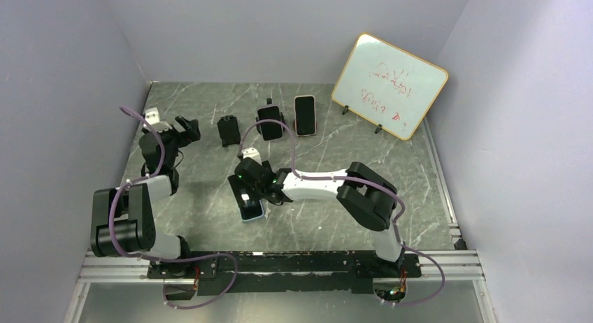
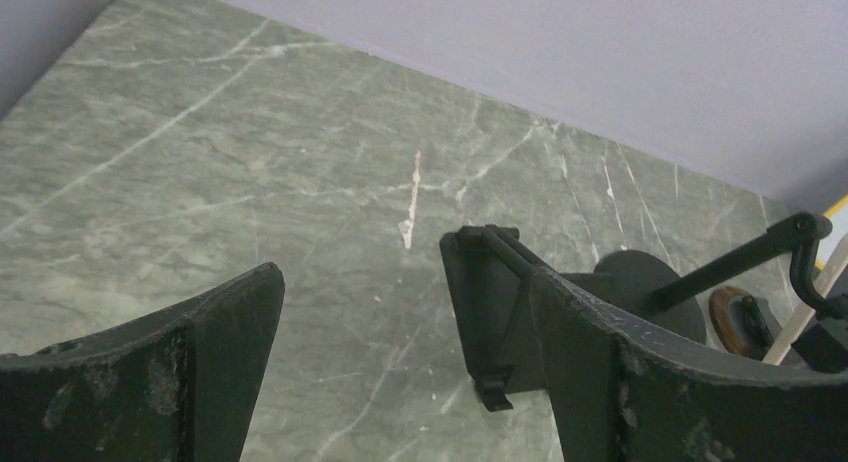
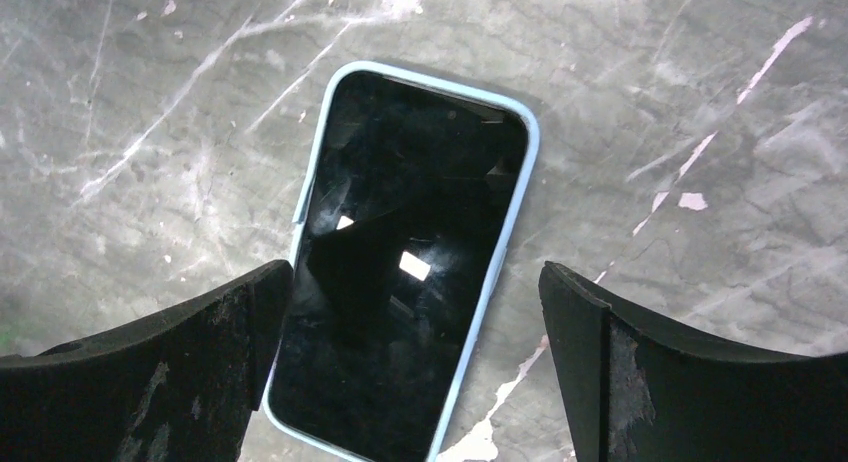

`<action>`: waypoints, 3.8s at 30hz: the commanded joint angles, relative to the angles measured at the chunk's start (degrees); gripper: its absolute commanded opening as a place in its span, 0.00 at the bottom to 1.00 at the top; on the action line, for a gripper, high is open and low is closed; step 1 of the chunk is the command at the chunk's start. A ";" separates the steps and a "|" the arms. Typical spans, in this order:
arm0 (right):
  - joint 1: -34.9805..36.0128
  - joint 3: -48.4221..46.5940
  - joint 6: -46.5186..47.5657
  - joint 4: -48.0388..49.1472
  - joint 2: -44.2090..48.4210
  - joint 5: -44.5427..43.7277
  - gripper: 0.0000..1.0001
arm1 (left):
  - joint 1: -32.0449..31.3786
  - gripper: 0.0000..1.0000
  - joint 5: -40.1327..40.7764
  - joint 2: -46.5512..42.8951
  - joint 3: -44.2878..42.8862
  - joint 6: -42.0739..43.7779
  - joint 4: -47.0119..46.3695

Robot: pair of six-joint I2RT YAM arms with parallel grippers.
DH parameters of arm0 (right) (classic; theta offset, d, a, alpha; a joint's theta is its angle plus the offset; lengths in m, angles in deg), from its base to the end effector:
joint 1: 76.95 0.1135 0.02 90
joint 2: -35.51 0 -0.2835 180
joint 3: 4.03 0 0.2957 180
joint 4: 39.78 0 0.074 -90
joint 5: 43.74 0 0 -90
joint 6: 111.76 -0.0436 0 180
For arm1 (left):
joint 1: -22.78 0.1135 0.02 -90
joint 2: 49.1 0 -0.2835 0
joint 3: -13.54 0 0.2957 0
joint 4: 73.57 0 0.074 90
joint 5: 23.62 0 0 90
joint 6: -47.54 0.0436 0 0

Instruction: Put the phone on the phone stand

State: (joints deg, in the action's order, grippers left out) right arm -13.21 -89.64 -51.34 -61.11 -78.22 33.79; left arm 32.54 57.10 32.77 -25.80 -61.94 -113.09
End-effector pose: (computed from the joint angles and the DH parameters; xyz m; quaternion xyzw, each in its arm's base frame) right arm 0.2167 0.4179 0.1451 -0.2379 0.9024 0.1806 0.3105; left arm 0.3113 0.0464 0.1881 -0.1286 0.7137 -0.1166 0.6786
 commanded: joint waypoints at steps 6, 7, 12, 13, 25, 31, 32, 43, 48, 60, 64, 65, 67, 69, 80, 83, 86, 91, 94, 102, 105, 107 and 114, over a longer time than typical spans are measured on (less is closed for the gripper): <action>4.20 -4.90 1.20 -5.04 -1.28 -4.01 0.99 | -6.41 0.97 3.85 -2.45 3.90 -2.62 -0.27; 4.50 -5.54 1.34 -5.91 -1.61 -4.60 0.99 | -7.05 0.97 3.77 -2.60 4.51 -3.00 -0.23; 5.78 -7.16 1.26 -8.70 -3.12 -7.90 0.99 | -9.37 0.97 5.29 -5.38 7.56 -3.47 1.60; 5.93 -7.16 1.02 -9.13 -3.11 -8.86 0.99 | -9.40 0.97 5.52 -5.98 8.01 -3.47 1.98; 6.65 -4.65 -0.34 -9.02 0.01 -15.09 1.00 | -9.41 0.97 4.37 -6.38 8.74 -3.62 2.18; 6.67 -6.75 1.13 -9.63 -1.49 -10.54 1.00 | -9.46 0.97 4.06 -5.52 8.75 -3.61 1.91; 6.66 -6.73 1.21 -9.34 -1.35 -10.06 1.00 | -9.43 0.97 3.95 -5.28 8.73 -3.67 1.68; 6.66 -8.22 0.99 -11.29 -3.33 -10.34 1.00 | -9.45 0.97 2.50 -3.73 8.39 -4.18 1.22; 6.66 -9.72 -0.11 -13.24 -5.08 -10.95 1.00 | -9.44 0.97 1.52 -3.34 8.40 -4.54 1.03; 6.71 -12.31 -1.57 -18.46 -8.43 -12.24 1.00 | -9.46 0.97 1.12 -3.38 8.62 -4.78 1.03; 6.72 -12.58 -1.79 -19.52 -9.34 -11.95 0.98 | -9.47 0.97 0.65 -3.29 8.51 -4.94 0.95; 6.67 -12.84 -1.68 -19.74 -9.58 -11.68 0.95 | -9.43 0.97 0.42 -3.21 8.59 -5.02 0.90; 6.71 -13.08 -1.29 -19.81 -10.05 -11.11 0.87 | -9.42 0.97 0.06 -3.37 8.70 -5.12 0.83; 6.66 -12.79 -0.69 -19.36 -10.15 -10.18 0.78 | -9.45 0.97 -0.18 -3.70 8.97 -5.21 0.84; 0.40 -1.23 -1.04 -5.59 -3.41 -0.78 0.62 | -11.14 0.86 -3.77 -6.32 12.79 -6.32 -0.08; -2.80 3.02 -2.73 0.52 -0.50 4.16 0.63 | -11.85 0.85 -6.27 -6.86 14.76 -8.02 -1.44; -5.06 6.28 -4.22 5.61 1.39 7.80 0.63 | -12.92 0.84 -9.05 -7.67 16.68 -9.53 -2.37; -5.26 6.79 -2.91 8.27 2.06 7.27 0.63 | -15.30 0.81 -10.85 -10.19 18.47 -10.88 2.27; -5.30 7.17 -2.64 9.44 2.00 7.35 0.63 | -16.39 0.82 -10.40 -12.33 19.85 -12.04 4.98; -5.51 9.32 -1.93 14.48 3.16 8.85 0.63 | -17.53 0.83 -8.66 -14.06 20.75 -11.28 10.26; -5.50 10.23 -1.33 16.14 3.90 9.48 0.63 | -18.28 0.80 -10.50 -9.42 19.73 -11.93 8.22; -5.56 10.53 -0.81 16.60 4.21 9.82 0.63 | -19.10 0.80 -10.98 -6.12 19.42 -12.68 5.69; -5.53 12.12 1.26 18.89 5.87 10.82 0.63 | -20.39 0.78 -10.91 -0.30 19.13 -16.22 -2.70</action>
State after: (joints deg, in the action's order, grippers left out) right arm -18.72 -78.91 -51.43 -44.85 -74.99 42.97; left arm 13.04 47.44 30.67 -6.22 -75.50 -110.20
